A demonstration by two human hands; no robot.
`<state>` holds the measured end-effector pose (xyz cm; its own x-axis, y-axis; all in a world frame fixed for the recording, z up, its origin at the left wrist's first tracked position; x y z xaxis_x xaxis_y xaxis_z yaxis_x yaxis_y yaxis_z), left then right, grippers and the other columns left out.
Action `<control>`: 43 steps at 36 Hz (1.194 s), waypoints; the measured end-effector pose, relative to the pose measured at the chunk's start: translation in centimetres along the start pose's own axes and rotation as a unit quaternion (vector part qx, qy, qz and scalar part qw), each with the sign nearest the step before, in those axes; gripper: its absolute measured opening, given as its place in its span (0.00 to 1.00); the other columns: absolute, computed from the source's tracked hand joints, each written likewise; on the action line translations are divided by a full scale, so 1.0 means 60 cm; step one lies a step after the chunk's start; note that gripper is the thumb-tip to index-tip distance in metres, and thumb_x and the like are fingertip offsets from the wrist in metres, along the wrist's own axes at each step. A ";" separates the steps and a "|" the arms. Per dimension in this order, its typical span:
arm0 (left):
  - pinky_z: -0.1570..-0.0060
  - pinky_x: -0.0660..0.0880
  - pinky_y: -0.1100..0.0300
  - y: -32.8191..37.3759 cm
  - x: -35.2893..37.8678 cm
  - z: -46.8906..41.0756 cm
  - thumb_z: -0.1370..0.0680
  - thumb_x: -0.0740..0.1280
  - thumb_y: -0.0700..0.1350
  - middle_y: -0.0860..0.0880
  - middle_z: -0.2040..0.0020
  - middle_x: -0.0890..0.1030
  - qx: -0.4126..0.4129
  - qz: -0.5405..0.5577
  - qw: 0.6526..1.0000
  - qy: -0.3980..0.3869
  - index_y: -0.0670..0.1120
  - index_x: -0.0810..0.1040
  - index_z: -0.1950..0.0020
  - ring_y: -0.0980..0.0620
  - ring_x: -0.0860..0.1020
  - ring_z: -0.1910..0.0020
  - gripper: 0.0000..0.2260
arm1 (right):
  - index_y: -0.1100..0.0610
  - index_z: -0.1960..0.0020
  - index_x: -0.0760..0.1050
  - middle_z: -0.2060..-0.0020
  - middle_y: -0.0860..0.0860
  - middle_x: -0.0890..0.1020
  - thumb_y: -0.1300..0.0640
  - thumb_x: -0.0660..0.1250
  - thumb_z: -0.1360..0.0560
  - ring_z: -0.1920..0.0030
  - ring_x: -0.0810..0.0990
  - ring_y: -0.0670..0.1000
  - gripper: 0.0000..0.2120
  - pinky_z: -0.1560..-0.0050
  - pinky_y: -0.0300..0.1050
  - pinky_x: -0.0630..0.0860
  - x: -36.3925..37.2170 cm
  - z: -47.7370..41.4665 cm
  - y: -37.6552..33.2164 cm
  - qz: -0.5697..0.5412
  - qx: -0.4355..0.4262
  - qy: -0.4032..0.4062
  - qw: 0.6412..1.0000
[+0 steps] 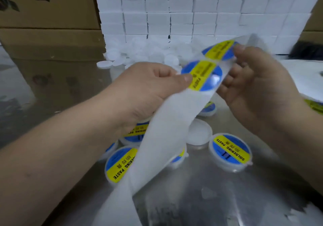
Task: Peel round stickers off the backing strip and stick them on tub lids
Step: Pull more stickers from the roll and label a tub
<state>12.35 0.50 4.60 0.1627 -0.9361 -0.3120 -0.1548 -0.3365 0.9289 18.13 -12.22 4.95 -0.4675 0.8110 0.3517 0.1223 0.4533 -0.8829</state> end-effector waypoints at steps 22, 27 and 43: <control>0.74 0.67 0.67 -0.005 -0.100 -0.058 0.25 0.64 0.44 0.56 0.69 0.77 -0.001 0.009 0.977 0.215 0.50 0.77 0.63 0.58 0.72 0.76 0.08 | 0.70 0.51 0.70 0.45 0.69 0.74 0.60 0.62 0.35 0.45 0.73 0.71 0.16 0.49 0.59 0.75 -0.070 0.018 -0.027 0.120 -0.026 0.206 0.971; 0.72 0.67 0.67 -0.016 -0.101 -0.156 0.24 0.61 0.42 0.56 0.60 0.79 0.008 -0.273 0.950 0.152 0.53 0.79 0.57 0.57 0.72 0.70 0.09 | 0.53 0.66 0.72 0.71 0.46 0.80 0.63 0.61 0.27 0.68 0.79 0.46 0.11 0.66 0.37 0.76 -0.080 0.010 -0.018 0.151 -0.027 0.187 0.970; 0.45 0.68 0.55 -0.106 0.030 -0.350 0.21 0.59 0.49 0.41 0.34 0.71 0.005 -0.627 0.774 -0.089 0.42 0.70 0.33 0.43 0.71 0.42 0.19 | 0.53 0.65 0.78 0.74 0.46 0.82 0.65 0.61 0.28 0.75 0.78 0.42 0.13 0.77 0.35 0.74 -0.063 0.006 -0.005 0.164 -0.030 0.132 0.977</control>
<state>34.07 3.11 2.32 0.0534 0.1276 -0.9904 0.0084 -0.9918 -0.1274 19.57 -15.55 3.75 -0.1539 0.9798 0.1280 0.2828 0.1678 -0.9444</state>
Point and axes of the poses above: each hand's wrist, its own z-axis away from the middle knuckle, its own x-axis out of the palm, y = z × x, the point moved 10 cm from there along -z, towards the middle knuckle
